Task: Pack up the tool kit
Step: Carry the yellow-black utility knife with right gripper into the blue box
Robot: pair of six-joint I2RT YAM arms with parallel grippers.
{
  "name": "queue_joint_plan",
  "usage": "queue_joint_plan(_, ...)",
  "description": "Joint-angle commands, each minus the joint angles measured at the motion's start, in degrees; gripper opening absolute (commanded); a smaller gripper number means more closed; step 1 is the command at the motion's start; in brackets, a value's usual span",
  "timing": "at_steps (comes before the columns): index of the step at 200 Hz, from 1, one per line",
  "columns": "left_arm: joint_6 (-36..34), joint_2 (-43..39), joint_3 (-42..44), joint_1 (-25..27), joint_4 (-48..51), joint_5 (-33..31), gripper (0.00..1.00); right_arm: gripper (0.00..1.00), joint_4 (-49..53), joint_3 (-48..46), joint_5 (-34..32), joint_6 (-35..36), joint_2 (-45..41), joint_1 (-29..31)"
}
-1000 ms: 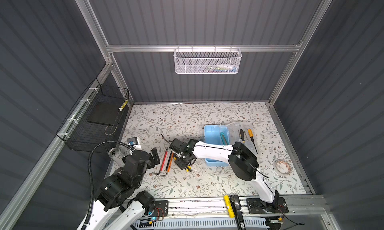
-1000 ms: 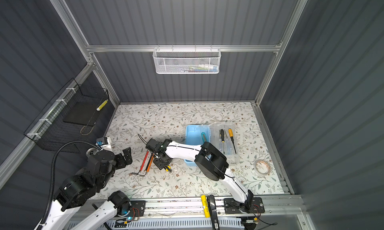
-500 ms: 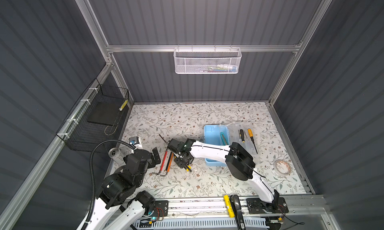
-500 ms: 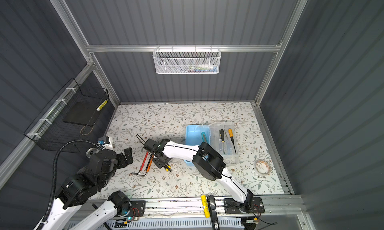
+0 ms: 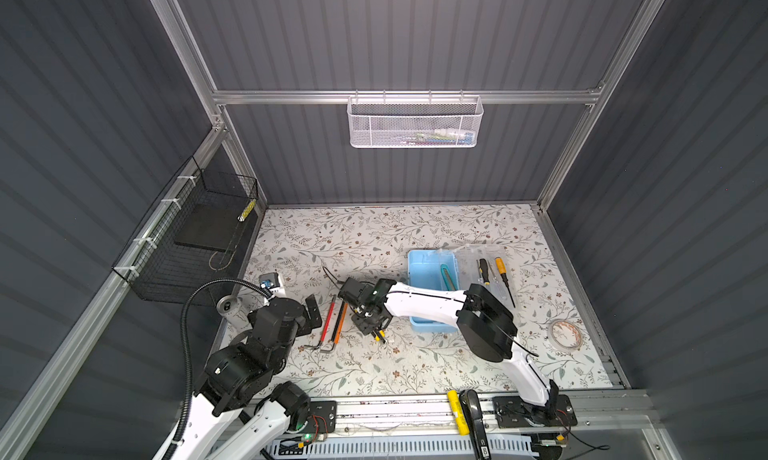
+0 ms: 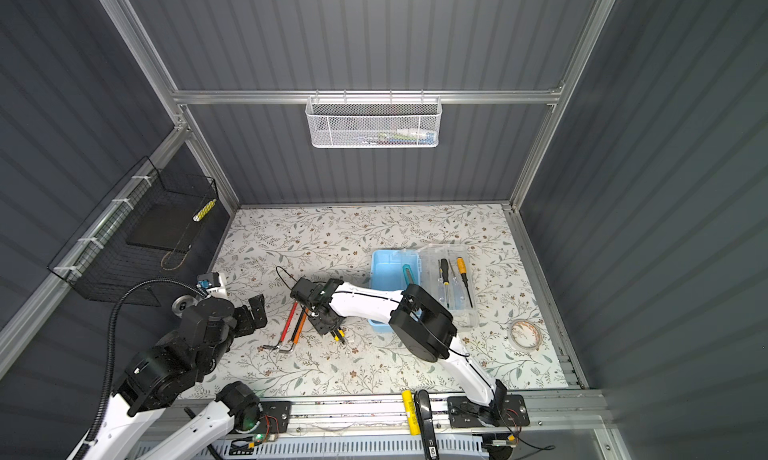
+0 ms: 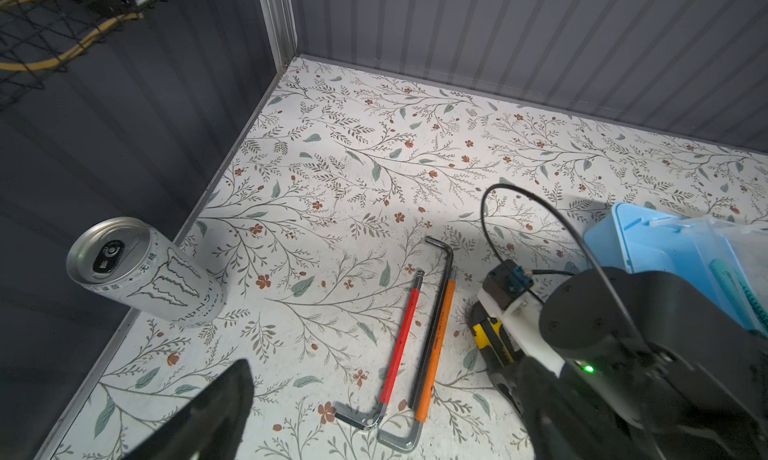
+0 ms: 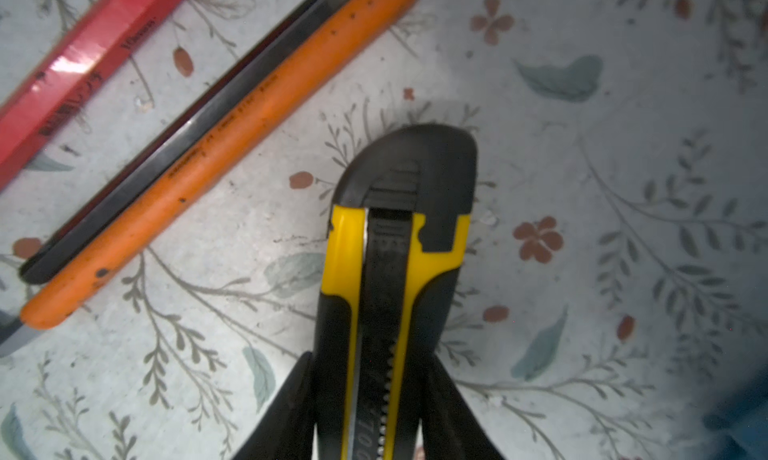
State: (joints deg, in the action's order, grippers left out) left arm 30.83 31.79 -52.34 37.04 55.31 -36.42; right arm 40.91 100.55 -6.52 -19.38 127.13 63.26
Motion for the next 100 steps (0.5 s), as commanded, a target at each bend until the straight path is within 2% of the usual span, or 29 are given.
queue_joint_plan(1,-0.6,0.3,0.3,0.1,-0.3,0.2,0.99,0.3,-1.9,-2.0,-2.6,-2.3,-6.3,-0.7)
queue_joint_plan(54,-0.9,0.3,0.4,0.1,-0.7,0.7,1.0,0.29,-2.8,-11.7,-3.7,-7.0,-20.5,-5.4)
queue_joint_plan(100,-1.2,0.0,0.6,0.1,-1.0,1.3,1.0,0.27,-2.3,-23.6,-6.7,-9.0,-35.2,-13.7)
